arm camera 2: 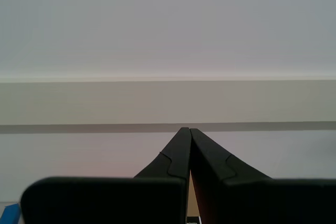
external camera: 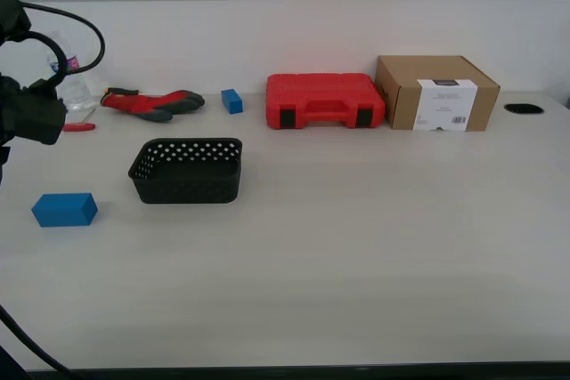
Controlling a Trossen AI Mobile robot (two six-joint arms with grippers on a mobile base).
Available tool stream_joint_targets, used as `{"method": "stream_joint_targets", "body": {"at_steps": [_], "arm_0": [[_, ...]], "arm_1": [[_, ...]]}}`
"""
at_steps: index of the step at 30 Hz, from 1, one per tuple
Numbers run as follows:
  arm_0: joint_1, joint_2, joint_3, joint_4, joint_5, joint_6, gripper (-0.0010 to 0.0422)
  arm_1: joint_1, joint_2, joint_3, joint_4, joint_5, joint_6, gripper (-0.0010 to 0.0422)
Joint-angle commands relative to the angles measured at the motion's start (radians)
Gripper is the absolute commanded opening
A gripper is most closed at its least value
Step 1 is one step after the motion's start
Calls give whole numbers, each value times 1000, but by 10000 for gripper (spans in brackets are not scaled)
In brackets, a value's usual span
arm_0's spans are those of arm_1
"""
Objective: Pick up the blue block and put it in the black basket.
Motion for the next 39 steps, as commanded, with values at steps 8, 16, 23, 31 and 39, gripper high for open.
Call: {"method": "stream_joint_targets", "body": {"at_steps": [8,16,23,31,39], "arm_0": [[1,0,1,3,0,0,0],[1,0,1,2,0,0,0],[2,0,1,3,0,0,0],[2,0,1,3,0,0,0],[2,0,1,3,0,0,0]], "arm_1": [[151,65,86,-55,31,60,0],[171,228,212,-57,-82,-87,0],[177,296,340,-185,293,-1180,0],[151,296,323,-233,451,-1545,12],[151,296,300,-195,409,-1805,245]]}}
